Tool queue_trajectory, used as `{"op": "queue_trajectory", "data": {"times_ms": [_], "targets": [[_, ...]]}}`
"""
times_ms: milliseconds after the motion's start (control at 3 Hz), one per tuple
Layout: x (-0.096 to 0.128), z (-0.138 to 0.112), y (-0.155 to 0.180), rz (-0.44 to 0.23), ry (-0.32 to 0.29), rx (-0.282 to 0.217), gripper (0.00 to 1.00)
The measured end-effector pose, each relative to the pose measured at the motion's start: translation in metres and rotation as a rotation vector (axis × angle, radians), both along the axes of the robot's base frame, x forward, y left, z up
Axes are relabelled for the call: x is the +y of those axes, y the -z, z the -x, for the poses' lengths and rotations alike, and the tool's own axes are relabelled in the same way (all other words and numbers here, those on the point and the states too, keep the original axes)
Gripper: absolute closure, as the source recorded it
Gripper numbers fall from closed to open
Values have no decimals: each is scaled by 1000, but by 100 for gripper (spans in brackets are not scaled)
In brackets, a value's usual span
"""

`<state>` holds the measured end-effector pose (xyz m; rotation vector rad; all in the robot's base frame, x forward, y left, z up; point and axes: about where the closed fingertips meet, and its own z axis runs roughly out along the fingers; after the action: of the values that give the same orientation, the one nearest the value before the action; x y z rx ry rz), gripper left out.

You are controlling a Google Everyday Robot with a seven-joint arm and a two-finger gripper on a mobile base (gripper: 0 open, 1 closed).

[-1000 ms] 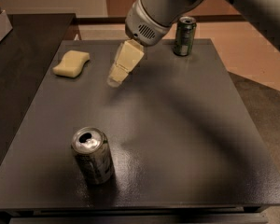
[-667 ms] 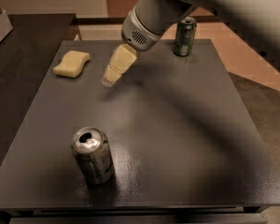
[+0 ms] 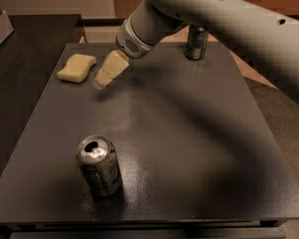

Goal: Move sponge near 7up can

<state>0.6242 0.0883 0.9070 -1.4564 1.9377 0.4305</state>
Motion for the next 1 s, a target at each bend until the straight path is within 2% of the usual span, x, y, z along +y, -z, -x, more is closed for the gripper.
{"op": "queue_trajectory", "data": {"times_ms": [333, 1000], "targets": [[27, -18, 10, -29, -32, -17, 0], [70, -48, 41, -36, -95, -8, 0]]}}
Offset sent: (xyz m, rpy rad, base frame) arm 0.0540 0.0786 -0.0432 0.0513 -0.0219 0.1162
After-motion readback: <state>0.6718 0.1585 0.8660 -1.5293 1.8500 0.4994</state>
